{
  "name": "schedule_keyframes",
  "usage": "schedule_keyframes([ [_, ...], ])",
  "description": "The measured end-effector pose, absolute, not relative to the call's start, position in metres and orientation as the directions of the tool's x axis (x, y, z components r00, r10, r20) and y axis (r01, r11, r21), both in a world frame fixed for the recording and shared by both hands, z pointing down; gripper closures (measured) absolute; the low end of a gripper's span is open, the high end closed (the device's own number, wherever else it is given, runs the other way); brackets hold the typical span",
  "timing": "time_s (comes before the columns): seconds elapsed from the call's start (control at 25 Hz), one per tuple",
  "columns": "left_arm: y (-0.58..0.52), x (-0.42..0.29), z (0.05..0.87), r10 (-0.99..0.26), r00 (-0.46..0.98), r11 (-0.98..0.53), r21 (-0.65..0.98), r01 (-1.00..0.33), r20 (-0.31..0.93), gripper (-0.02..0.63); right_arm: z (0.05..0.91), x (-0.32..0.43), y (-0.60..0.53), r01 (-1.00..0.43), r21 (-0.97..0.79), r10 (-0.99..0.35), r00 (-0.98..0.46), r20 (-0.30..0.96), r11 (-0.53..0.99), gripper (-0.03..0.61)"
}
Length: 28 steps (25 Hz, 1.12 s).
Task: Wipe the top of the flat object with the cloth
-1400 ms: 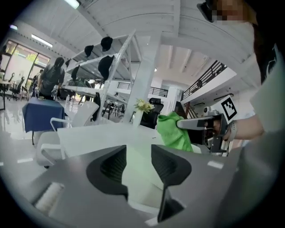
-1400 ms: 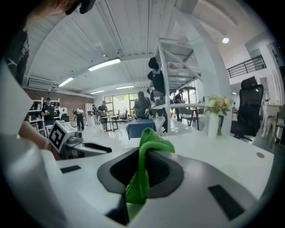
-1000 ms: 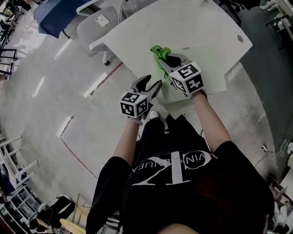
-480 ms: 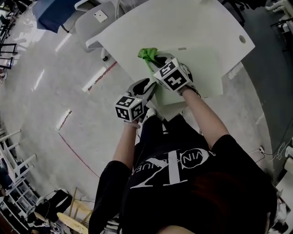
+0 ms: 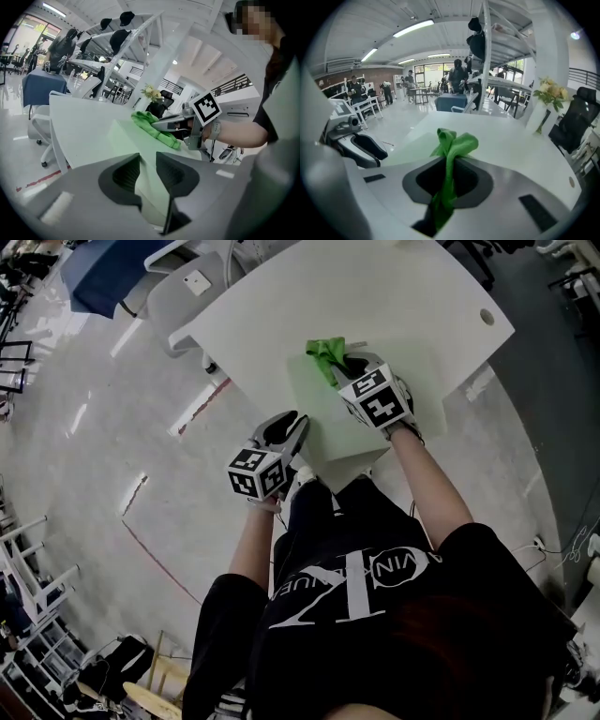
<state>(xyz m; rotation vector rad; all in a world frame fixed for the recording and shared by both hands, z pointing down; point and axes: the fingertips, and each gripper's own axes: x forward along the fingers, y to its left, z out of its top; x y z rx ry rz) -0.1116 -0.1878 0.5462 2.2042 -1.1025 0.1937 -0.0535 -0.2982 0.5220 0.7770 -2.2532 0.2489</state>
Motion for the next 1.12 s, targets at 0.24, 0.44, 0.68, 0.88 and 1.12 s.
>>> schedule_keyframes([
  [0.24, -0.187, -0.112, 0.548, -0.672, 0.623, -0.410, 0.499, -0.764, 0.402, 0.497, 0.523, 0.001, -0.307, -0.635, 0.081, -0.498, -0.514, 0.699, 0.769, 0.545],
  [0.44, -0.187, -0.112, 0.547, -0.675, 0.612, -0.408, 0.483, -0.775, 0.412, 0.497, 0.524, 0.054, -0.322, -0.699, 0.107, -0.542, -0.440, 0.716, 0.707, 0.545],
  [0.68, -0.187, -0.111, 0.545, -0.683, 0.599, -0.393, 0.481, -0.784, 0.418, 0.497, 0.521, 0.120, -0.339, -0.801, 0.129, -0.603, -0.323, 0.729, 0.585, 0.545],
  [0.88, -0.188, -0.113, 0.545, -0.691, 0.589, -0.380, 0.482, -0.789, 0.420, 0.497, 0.521, 0.148, -0.345, -0.851, 0.131, -0.626, -0.261, 0.735, 0.509, 0.545],
  [1.12, -0.187, -0.112, 0.546, -0.701, 0.582, -0.369, 0.488, -0.791, 0.413, 0.497, 0.522, 0.164, -0.345, -0.889, 0.143, -0.653, -0.202, 0.730, 0.435, 0.545],
])
